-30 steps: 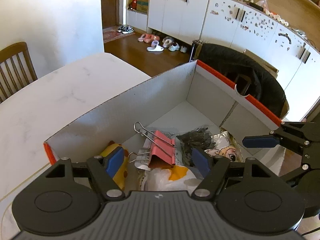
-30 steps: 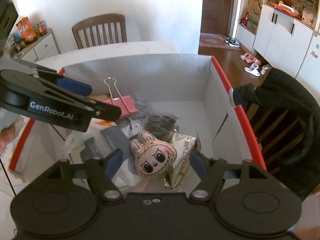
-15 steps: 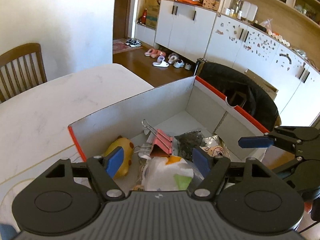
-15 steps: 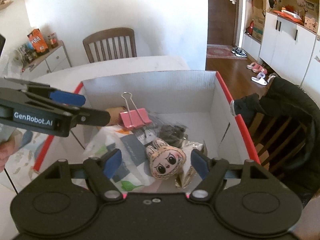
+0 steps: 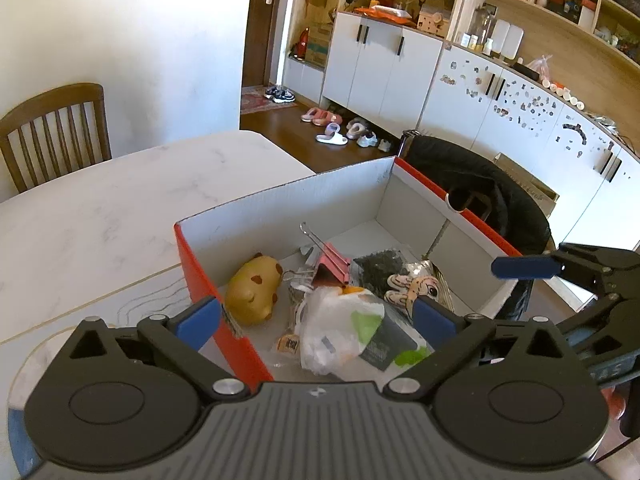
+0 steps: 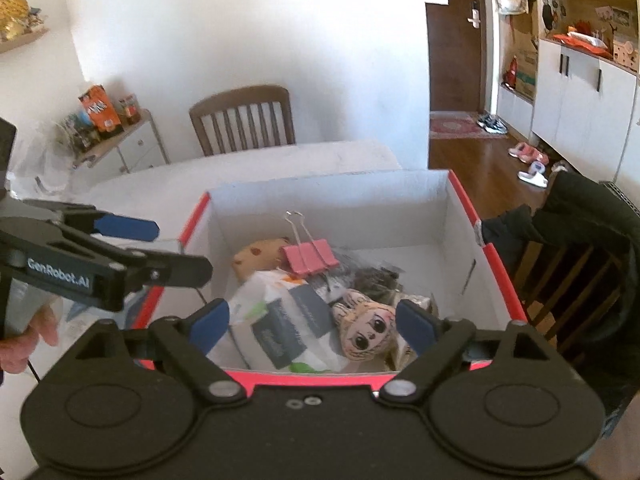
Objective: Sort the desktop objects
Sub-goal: 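Withdraw both tools upward from the shoebox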
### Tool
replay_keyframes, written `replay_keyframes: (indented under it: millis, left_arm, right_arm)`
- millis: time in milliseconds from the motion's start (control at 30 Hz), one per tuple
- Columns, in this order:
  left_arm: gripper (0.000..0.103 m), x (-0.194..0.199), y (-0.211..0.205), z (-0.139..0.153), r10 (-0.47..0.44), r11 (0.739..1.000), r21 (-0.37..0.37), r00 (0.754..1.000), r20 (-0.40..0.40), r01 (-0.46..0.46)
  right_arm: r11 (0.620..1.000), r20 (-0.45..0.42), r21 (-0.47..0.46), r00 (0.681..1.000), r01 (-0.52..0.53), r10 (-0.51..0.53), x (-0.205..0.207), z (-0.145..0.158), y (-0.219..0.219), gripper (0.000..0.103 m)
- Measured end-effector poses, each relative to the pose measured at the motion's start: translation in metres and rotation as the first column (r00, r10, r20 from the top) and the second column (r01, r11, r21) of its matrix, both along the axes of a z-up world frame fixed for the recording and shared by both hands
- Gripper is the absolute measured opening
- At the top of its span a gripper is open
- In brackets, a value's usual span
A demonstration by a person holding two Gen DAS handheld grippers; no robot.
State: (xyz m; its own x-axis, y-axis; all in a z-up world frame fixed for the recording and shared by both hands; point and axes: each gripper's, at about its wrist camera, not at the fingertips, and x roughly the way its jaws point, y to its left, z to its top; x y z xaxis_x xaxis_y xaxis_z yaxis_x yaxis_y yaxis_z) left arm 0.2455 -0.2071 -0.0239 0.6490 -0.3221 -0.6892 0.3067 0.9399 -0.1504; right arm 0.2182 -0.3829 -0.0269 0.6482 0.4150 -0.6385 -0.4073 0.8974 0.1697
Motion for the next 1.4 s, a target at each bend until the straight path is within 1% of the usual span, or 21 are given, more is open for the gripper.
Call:
replay_keyframes:
  millis: [33,100,467,600,767,1033,1267,1400]
  left_arm:
    - [0.103,-0.003,0.001,0.001,-0.002,1.0,-0.001,1.0,-0.001,0.002]
    - [0.103,-0.01,0.003,0.001,-0.004,1.0,0.002,1.0,0.003,0.004]
    - [0.103,-0.041,0.015,0.007,-0.001,1.0,0.014,1.0,0.027,0.001]
    - [0.103,-0.05,0.02,0.01,-0.008,1.0,-0.005,1.0,0.023,0.008]
    - [0.103,-0.059,0.022,0.011,-0.013,1.0,0.006,1.0,0.017,0.013]
    - [0.103,-0.072,0.022,0.012,-0.006,1.0,0.026,0.999,0.037,0.005]
    - [0.103,-0.08,0.022,0.015,-0.018,0.999,0.046,0.996,0.087,0.014]
    - [0.102,-0.084,0.021,0.018,-0.018,0.999,0.048,0.994,0.11,0.013]
  right_arm:
    - [1.0,0.01,0.004,1.0,0.001,-0.001,-0.003,0.002,0.001,0.1]
    - [1.0,0.026,0.011,1.0,-0.001,0.0,-0.009,0.006,0.002,0.101]
    - [1.0,0.061,-0.005,0.998,-0.01,0.01,-0.031,0.017,0.016,0.102]
    - [1.0,0.056,0.002,0.998,-0.004,0.004,-0.036,0.017,0.018,0.102]
    - [1.0,0.054,-0.004,0.999,0.005,-0.004,-0.041,0.018,0.021,0.102]
    - [0.999,0.052,0.015,0.998,0.038,-0.039,-0.05,0.018,0.02,0.102]
    - [0.999,0.087,0.0,0.995,0.052,-0.051,-0.058,0.018,0.022,0.102]
    - [0.998,0.086,-0.002,0.995,0.056,-0.056,-0.06,0.017,0.022,0.102]
